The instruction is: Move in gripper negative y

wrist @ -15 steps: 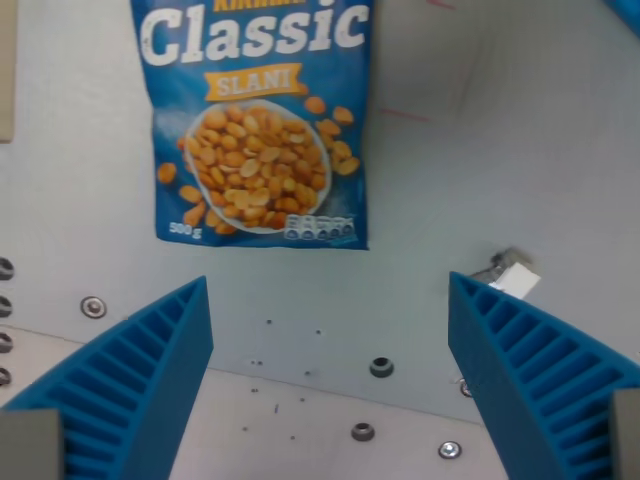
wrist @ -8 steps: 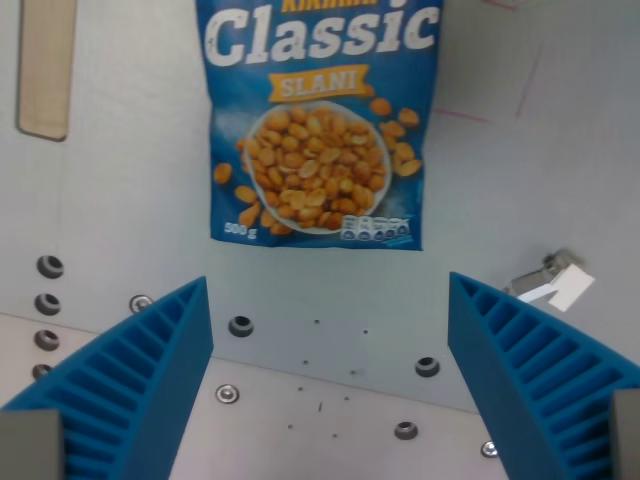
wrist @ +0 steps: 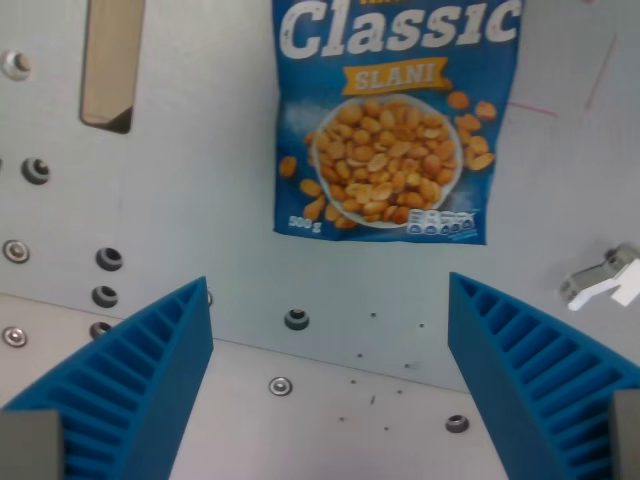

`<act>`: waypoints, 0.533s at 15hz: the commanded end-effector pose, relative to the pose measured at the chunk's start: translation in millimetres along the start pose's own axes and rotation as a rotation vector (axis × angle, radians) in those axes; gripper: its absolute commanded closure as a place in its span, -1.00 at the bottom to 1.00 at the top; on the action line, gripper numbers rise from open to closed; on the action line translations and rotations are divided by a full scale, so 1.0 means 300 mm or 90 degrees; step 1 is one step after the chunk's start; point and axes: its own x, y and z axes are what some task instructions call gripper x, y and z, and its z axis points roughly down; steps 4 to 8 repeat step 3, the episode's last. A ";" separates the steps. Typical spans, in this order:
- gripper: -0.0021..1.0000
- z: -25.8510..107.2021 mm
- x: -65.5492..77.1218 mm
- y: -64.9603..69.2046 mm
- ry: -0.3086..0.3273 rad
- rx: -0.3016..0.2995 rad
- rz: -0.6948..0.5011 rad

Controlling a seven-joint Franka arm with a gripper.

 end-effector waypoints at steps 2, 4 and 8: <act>-1.00 -0.017 -0.037 -0.065 0.028 -0.006 0.012; -1.00 -0.017 -0.037 -0.082 0.028 -0.006 0.012; -1.00 -0.017 -0.037 -0.082 0.028 -0.006 0.012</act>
